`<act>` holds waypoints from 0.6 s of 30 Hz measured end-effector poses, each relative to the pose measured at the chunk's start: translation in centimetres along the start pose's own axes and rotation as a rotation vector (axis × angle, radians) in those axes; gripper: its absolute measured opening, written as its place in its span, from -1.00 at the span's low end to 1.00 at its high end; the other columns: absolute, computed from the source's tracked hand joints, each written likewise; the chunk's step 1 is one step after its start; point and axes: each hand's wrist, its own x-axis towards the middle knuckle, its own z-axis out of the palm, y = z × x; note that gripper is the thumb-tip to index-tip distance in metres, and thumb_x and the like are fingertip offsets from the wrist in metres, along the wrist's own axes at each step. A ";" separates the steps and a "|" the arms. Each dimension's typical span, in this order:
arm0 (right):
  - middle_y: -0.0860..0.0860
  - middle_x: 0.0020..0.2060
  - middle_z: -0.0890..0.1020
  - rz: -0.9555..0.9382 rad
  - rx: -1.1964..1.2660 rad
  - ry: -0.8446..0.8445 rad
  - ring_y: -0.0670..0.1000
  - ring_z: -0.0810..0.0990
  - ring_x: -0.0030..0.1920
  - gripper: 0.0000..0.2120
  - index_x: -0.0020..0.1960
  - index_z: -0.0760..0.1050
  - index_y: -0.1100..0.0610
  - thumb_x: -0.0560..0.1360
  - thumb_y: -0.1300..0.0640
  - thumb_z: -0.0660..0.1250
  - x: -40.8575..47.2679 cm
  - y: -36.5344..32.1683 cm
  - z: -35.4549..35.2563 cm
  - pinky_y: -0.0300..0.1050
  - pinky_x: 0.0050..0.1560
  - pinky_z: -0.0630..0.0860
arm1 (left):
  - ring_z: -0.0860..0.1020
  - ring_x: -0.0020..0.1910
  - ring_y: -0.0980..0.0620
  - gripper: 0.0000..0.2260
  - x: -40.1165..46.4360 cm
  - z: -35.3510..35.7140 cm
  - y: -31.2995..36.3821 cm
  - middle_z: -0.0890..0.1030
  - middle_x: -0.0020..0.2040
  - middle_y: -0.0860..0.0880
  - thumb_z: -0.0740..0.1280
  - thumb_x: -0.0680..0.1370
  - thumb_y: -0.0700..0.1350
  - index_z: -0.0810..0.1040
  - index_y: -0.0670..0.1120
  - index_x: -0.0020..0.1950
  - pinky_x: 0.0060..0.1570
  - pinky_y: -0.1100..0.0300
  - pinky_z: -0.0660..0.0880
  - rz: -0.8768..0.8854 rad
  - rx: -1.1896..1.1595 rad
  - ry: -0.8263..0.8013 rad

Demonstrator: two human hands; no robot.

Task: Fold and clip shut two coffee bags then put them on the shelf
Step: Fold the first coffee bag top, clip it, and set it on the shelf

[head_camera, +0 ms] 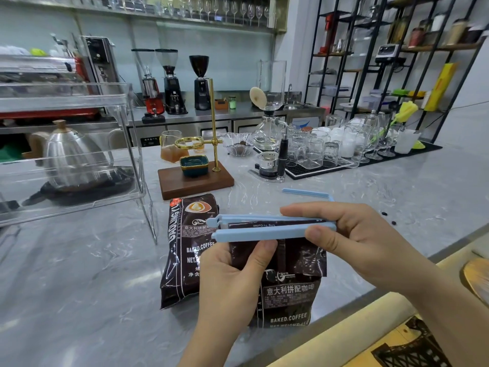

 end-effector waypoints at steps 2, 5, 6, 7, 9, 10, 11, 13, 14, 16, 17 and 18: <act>-0.25 0.04 0.69 0.001 0.010 -0.002 -0.15 0.65 0.07 -0.70 0.18 0.60 -0.07 0.48 0.08 0.30 0.0 0.0 0.1 -0.39 0.00 0.52 | 0.73 -0.20 0.17 -0.88 0.0 -0.1 0.0 0.78 -0.21 0.07 0.44 0.37 -0.09 0.71 -0.03 -0.12 -0.22 0.38 0.58 0.003 0.000 -0.016; -0.26 0.04 0.69 -0.002 0.014 0.003 -0.15 0.66 0.05 -0.71 0.18 0.61 -0.06 0.48 0.08 0.30 0.0 0.0 0.2 -0.42 -0.02 0.51 | 0.74 -0.17 0.16 -0.88 0.0 -0.2 0.1 0.78 -0.19 0.06 0.43 0.40 -0.10 0.71 -0.02 -0.10 -0.19 0.37 0.58 0.013 0.014 -0.041; -0.26 0.04 0.69 -0.002 0.013 0.006 -0.15 0.65 0.05 -0.71 0.17 0.61 -0.06 0.47 0.08 0.30 0.0 0.0 0.2 -0.41 -0.02 0.51 | 0.74 -0.16 0.16 -0.88 0.0 -0.2 0.1 0.78 -0.18 0.06 0.43 0.40 -0.10 0.72 -0.02 -0.10 -0.18 0.37 0.58 0.018 0.021 -0.047; -0.26 0.04 0.69 -0.001 0.014 0.007 -0.16 0.65 0.06 -0.71 0.17 0.61 -0.07 0.47 0.07 0.31 0.0 0.0 0.2 -0.40 -0.02 0.52 | 0.74 -0.15 0.15 -0.88 0.1 -0.3 0.0 0.78 -0.17 0.06 0.43 0.41 -0.11 0.72 -0.02 -0.09 -0.17 0.37 0.58 0.021 0.022 -0.050; -0.27 0.05 0.69 0.001 0.022 0.010 -0.19 0.65 0.08 -0.71 0.15 0.62 -0.09 0.47 0.07 0.30 0.1 0.0 0.3 -0.38 0.00 0.53 | 0.74 -0.15 0.15 -0.88 0.1 -0.4 -0.1 0.78 -0.17 0.06 0.43 0.42 -0.13 0.72 -0.03 -0.08 -0.16 0.36 0.58 0.031 0.026 -0.053; -0.28 0.04 0.69 0.001 0.027 0.012 -0.21 0.64 0.08 -0.72 0.15 0.62 -0.08 0.47 0.07 0.30 0.1 -0.1 0.4 -0.41 0.00 0.52 | 0.74 -0.14 0.14 -0.88 0.2 -0.4 -0.1 0.78 -0.17 0.05 0.44 0.43 -0.14 0.72 -0.05 -0.07 -0.16 0.35 0.58 0.037 0.031 -0.053; -0.29 0.04 0.68 0.000 0.030 0.012 -0.24 0.63 0.09 -0.72 0.14 0.62 -0.07 0.47 0.08 0.30 0.2 -0.1 0.4 -0.44 -0.01 0.50 | 0.74 -0.14 0.12 -0.89 0.2 -0.5 -0.2 0.78 -0.16 0.04 0.45 0.44 -0.15 0.72 -0.07 -0.05 -0.15 0.35 0.59 0.040 0.036 -0.054; -0.30 0.03 0.68 -0.003 0.029 0.014 -0.26 0.63 0.09 -0.74 0.14 0.62 -0.05 0.49 0.09 0.31 0.2 -0.2 0.5 -0.47 -0.01 0.48 | 0.74 -0.11 0.10 -0.89 0.2 -0.6 -0.3 0.78 -0.14 0.02 0.47 0.48 -0.17 0.72 -0.10 -0.02 -0.13 0.33 0.60 0.047 0.046 -0.059; -0.30 0.03 0.69 -0.002 0.030 0.016 -0.26 0.63 0.08 -0.77 0.13 0.63 -0.05 0.51 0.09 0.32 0.2 -0.2 0.6 -0.48 -0.01 0.47 | 0.74 -0.09 0.08 -0.88 0.3 -0.6 -0.4 0.78 -0.12 0.01 0.46 0.48 -0.18 0.72 -0.11 0.00 -0.11 0.31 0.60 0.052 0.051 -0.063; -0.29 0.01 0.69 0.002 0.030 0.024 -0.26 0.63 0.06 -0.78 0.12 0.63 -0.04 0.52 0.10 0.33 0.3 -0.2 0.7 -0.48 -0.02 0.47 | 0.74 -0.07 0.06 -0.87 0.3 -0.7 -0.5 0.78 -0.10 -0.01 0.45 0.48 -0.18 0.72 -0.13 0.01 -0.08 0.29 0.61 0.054 0.052 -0.069; -0.28 0.00 0.69 0.004 0.028 0.025 -0.25 0.64 0.06 -0.78 0.12 0.63 -0.05 0.52 0.10 0.32 0.3 -0.2 0.7 -0.48 -0.02 0.48 | 0.74 -0.07 0.06 -0.87 0.3 -0.6 -0.5 0.78 -0.10 -0.01 0.45 0.48 -0.18 0.72 -0.12 0.01 -0.08 0.28 0.61 0.052 0.049 -0.070; -0.27 0.00 0.70 0.004 0.027 0.025 -0.24 0.64 0.05 -0.77 0.12 0.64 -0.05 0.50 0.10 0.32 0.3 -0.2 0.7 -0.47 -0.03 0.48 | 0.74 -0.08 0.06 -0.88 0.3 -0.7 -0.5 0.78 -0.11 -0.01 0.46 0.48 -0.18 0.72 -0.10 0.00 -0.08 0.28 0.62 0.051 0.047 -0.070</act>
